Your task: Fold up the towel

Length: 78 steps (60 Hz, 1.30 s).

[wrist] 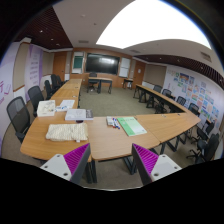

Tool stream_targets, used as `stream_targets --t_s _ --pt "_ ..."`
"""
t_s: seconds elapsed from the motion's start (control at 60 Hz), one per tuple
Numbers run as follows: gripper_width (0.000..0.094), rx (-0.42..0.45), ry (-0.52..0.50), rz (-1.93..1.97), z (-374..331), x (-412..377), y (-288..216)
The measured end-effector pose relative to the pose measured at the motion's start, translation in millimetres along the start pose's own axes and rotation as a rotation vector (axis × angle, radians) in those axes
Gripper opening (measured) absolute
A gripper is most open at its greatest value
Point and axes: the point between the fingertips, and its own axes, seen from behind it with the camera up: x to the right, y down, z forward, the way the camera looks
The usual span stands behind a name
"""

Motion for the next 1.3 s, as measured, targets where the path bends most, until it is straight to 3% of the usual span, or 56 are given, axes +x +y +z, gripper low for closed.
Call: stream_targets --t_s 0.317,0.567,0.733,0.883,1.133,1.3 --pt "0.0852 -0.116 -0.024 0.011 17 -26 64" --pt "0.0852 -0.246 -0.155 -0.063 65 -162 139" --pt "0.0857 -0.258 -0.282 -0.098 120 -289 141" --pt "0.0856 -0.238 -0.349 -0.085 179 -384 111" --pt "0.0856 -0.214 -0.348 -0.137 299 -469 67" --pt "0.0854 -0.269 -0.320 -0.171 359 -484 76"
